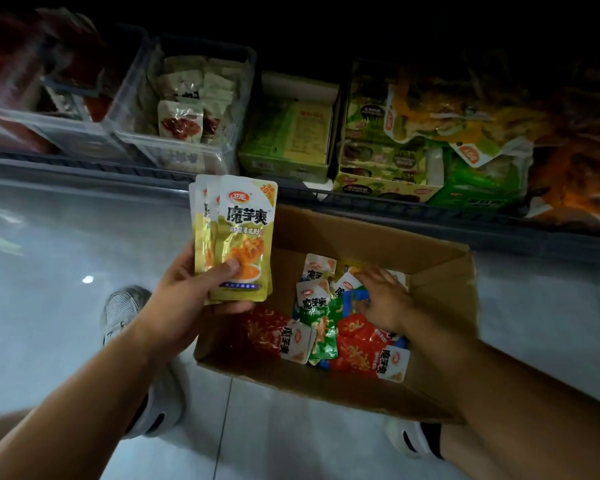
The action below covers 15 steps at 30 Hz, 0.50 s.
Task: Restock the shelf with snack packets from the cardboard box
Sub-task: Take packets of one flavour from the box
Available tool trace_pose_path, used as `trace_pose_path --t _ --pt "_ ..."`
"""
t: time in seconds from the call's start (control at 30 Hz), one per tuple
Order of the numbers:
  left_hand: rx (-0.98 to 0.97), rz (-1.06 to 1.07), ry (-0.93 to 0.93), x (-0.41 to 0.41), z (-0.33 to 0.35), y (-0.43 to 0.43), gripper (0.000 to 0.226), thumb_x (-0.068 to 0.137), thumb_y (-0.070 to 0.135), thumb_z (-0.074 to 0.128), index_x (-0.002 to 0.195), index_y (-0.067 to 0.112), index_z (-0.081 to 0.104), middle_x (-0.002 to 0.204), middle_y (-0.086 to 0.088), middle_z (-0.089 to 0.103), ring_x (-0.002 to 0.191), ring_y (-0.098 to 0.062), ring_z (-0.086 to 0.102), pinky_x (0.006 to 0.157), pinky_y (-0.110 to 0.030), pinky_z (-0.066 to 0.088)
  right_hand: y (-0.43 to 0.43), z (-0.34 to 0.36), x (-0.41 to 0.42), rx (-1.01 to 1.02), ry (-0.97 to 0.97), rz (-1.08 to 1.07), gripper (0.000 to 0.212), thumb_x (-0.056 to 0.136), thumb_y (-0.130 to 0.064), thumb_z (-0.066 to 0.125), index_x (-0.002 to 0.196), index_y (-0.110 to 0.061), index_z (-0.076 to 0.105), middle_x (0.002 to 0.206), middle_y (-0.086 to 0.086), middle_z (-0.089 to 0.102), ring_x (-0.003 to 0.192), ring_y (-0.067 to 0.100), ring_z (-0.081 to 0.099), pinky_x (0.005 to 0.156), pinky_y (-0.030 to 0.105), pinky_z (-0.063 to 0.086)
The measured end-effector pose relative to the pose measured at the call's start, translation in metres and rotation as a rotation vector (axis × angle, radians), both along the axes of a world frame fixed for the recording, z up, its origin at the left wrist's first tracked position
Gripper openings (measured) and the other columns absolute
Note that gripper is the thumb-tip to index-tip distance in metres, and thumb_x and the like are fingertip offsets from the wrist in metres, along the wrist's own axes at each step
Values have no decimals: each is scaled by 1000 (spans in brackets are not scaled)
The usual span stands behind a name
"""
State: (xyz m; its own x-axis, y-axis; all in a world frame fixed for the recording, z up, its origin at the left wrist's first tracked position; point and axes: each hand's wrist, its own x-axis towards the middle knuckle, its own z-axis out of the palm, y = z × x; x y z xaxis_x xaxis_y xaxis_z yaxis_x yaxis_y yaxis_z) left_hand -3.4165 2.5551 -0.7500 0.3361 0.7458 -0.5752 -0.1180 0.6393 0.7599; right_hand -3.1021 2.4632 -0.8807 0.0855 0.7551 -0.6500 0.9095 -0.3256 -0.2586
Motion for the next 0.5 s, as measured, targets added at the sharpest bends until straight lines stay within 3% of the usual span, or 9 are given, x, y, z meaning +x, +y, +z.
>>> trace_pose_path --t 0.17,0.37,0.5 --pt "34 -32 30 3 -3 4 53 80 13 69 131 25 60 114 -7 76 97 -31 77 62 -40 65 -4 -16 7 9 -81 18 66 98 -57 43 155 -29 26 153 5 31 142 28 28 117 38 23" --pt "97 -69 82 3 -6 2 52 81 15 70 131 23 56 114 -7 76 97 -32 76 64 -42 65 3 -17 -4 223 19 -49 51 99 -46 53 145 -23 46 139 3 49 129 25 40 107 37 34" --pt "96 -71 70 0 -6 0 49 82 14 70 129 23 57 114 -8 75 97 -32 76 64 -41 65 9 -17 -13 236 173 -222 12 95 -29 66 106 -24 69 106 -4 54 110 22 52 97 36 43"
